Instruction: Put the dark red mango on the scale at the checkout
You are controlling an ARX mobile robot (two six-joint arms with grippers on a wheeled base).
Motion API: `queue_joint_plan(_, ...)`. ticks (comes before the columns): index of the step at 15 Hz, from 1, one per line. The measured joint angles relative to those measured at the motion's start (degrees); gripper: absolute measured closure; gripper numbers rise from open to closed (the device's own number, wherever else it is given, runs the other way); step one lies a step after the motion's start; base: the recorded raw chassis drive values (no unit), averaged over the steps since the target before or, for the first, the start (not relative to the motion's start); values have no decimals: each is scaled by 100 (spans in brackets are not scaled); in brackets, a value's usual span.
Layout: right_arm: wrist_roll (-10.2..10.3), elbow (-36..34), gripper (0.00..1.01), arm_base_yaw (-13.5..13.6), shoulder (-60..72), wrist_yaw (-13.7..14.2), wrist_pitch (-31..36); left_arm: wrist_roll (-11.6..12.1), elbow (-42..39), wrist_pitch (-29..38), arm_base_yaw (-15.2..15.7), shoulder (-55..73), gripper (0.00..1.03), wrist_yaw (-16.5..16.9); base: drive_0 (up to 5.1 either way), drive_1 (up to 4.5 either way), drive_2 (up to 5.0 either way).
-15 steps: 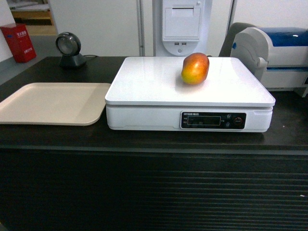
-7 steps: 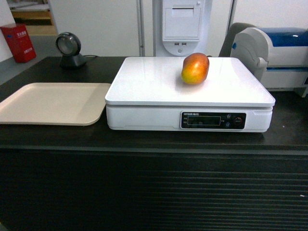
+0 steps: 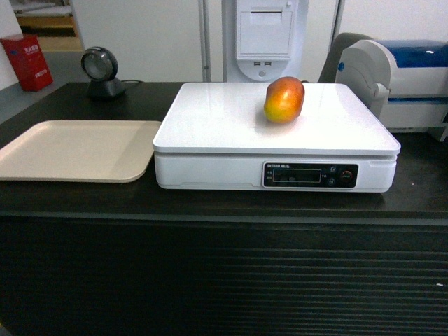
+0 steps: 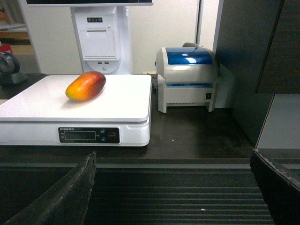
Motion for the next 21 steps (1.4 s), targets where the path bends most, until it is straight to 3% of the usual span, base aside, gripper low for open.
queue_joint_plan(3, 0, 0, 3, 0, 0, 0, 0, 0, 0, -302, 0, -286, 101, 2, 0, 0, 0)
queue_joint_plan(4, 0, 0, 3, 0, 0, 2, 0, 2, 2, -1185, 0, -859, 101, 15, 0, 0, 0)
queue_joint_plan(8, 0, 0, 3, 0, 0, 0, -2, -2, 4, -1250, 0, -1187, 99, 0, 0, 0, 0)
queue_joint_plan(16, 0, 0, 3, 0, 0, 0, 0, 4, 4, -1276, 0, -1187, 3, 0, 0, 0, 0)
queue_joint_plan(21, 0, 0, 3, 0, 0, 0, 0, 4, 4, -1276, 0, -1187, 5, 0, 0, 0, 0)
